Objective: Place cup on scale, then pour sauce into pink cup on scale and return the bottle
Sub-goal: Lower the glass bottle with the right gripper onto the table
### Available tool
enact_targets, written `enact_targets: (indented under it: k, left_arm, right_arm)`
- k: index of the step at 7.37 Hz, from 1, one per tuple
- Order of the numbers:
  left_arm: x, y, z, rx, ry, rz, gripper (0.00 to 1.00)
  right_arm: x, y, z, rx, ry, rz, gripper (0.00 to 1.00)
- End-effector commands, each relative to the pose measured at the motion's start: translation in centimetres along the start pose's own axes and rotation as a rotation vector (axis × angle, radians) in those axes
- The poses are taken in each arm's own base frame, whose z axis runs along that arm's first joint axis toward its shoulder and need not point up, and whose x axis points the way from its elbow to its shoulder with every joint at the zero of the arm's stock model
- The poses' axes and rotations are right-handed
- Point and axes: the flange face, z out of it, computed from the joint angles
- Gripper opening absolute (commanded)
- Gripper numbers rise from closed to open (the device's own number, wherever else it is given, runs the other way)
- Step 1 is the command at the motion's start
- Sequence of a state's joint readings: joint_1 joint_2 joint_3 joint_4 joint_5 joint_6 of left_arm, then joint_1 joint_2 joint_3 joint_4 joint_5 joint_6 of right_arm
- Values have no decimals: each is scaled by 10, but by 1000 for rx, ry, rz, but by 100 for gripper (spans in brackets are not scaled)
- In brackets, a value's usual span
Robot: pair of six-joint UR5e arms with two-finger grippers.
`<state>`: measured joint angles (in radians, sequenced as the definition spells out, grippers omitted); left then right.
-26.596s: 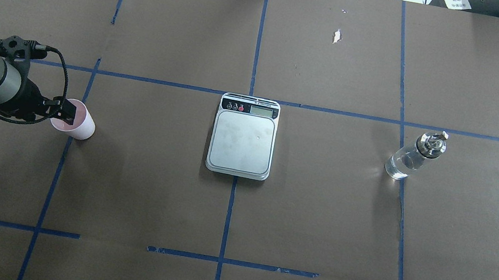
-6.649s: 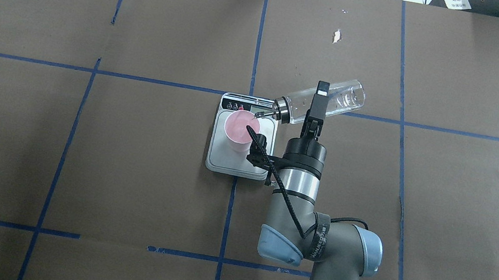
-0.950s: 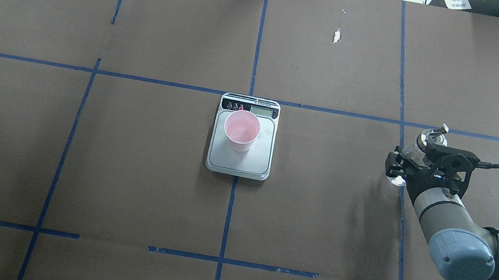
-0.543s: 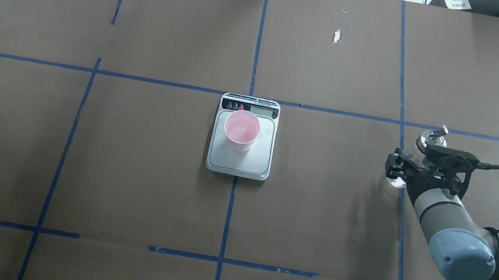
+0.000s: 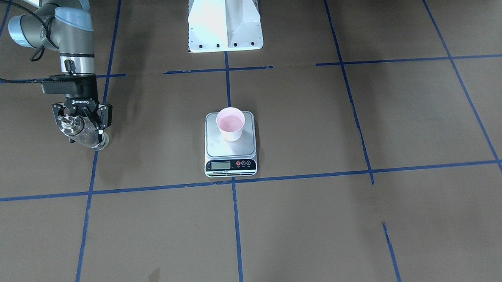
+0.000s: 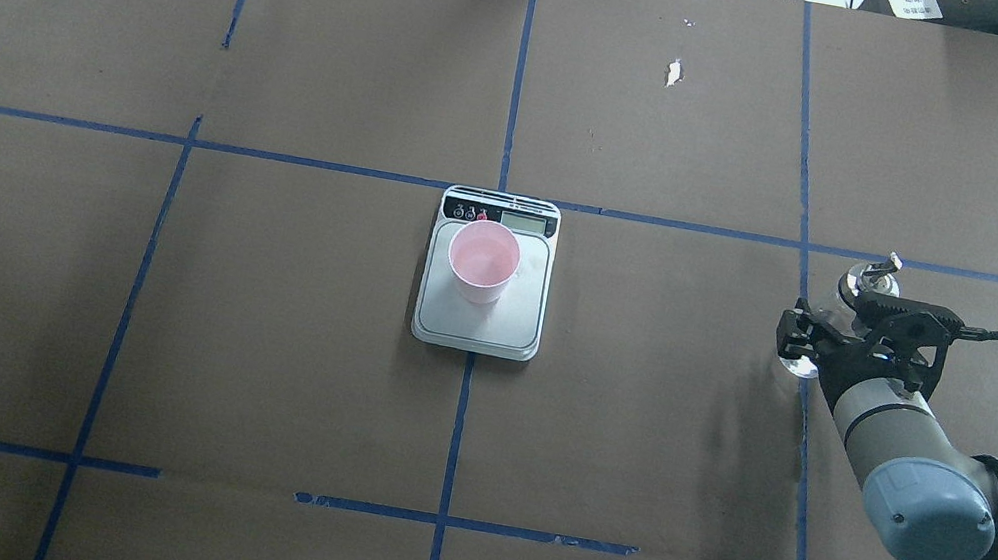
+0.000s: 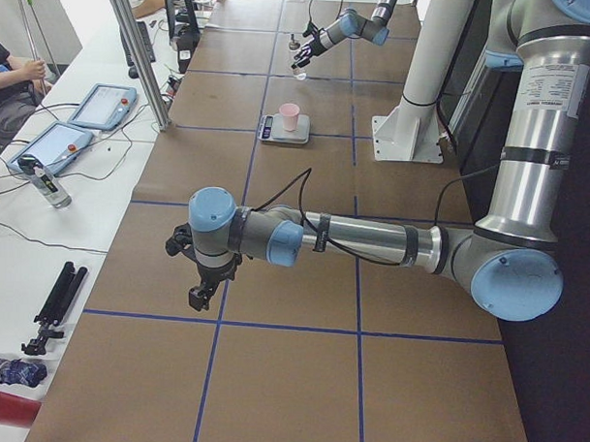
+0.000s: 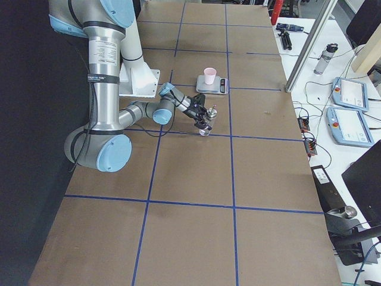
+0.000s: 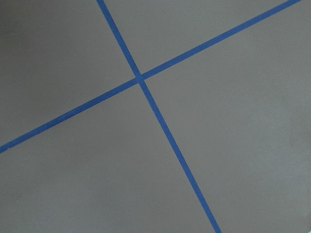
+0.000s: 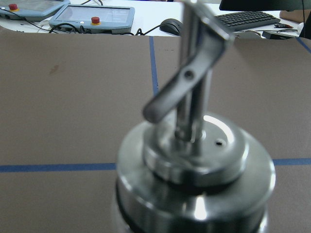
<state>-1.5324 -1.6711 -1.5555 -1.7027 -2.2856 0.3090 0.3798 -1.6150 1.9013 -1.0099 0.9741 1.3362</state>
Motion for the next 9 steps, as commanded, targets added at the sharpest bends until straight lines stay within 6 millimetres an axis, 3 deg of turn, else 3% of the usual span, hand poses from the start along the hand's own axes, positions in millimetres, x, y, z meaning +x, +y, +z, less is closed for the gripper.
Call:
enact_targets:
  k: [1,5,6,9]
  left_arm:
    - [0,0,0,1,0,1,100]
    - [0,0,0,0,-3,5,100]
    - [0,0,0,0,-3,5,100]
    - [0,0,0,-1,-5,5,100]
  right_arm:
    - [0,-1,0,1,-1,1,0]
    - [4,4,4,-2,12,-9,2]
    - [3,4,5,-2,12,-11,11]
    - [3,3,4,-2,11,-12,84]
